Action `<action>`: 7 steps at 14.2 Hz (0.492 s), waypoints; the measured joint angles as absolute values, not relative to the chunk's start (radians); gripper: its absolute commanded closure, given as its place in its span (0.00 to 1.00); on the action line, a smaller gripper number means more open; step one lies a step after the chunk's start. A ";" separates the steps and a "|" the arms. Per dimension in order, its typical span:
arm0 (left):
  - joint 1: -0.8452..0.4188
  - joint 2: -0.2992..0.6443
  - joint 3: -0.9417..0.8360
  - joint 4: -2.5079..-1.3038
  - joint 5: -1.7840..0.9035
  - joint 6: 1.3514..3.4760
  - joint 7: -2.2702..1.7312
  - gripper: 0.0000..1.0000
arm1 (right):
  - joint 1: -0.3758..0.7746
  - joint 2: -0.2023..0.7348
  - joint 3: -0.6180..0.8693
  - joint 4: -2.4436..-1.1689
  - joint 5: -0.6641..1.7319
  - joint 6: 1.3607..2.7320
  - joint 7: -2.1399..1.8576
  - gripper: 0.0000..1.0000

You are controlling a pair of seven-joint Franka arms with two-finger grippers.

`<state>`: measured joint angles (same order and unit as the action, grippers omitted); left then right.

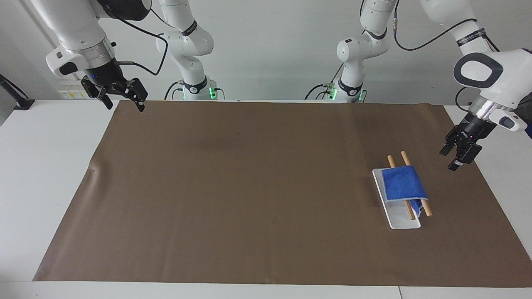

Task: Right arm passes towel to left arm to hang
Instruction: 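Drape the blue towel over the wooden dowels with the left gripper, then release the towel and draw the left gripper back from the dowels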

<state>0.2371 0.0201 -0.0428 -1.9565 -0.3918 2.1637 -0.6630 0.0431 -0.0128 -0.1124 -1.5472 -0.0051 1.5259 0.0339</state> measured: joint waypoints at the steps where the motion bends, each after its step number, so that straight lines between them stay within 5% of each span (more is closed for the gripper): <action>1: 0.206 0.010 -0.045 -1.956 -0.341 2.128 -0.662 0.00 | 0.032 -0.013 -0.100 -1.550 -0.004 1.524 0.034 0.00; 7: -0.032 -0.044 -0.054 -1.956 -0.174 1.964 -0.664 0.00 | 0.034 -0.016 -0.079 -1.561 -0.004 1.518 0.034 0.00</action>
<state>-0.0323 -0.0439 -0.0540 -1.9563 -0.1739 1.9644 -0.6638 0.0336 -0.0164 -0.0794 -1.5609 -0.0042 1.5182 0.0339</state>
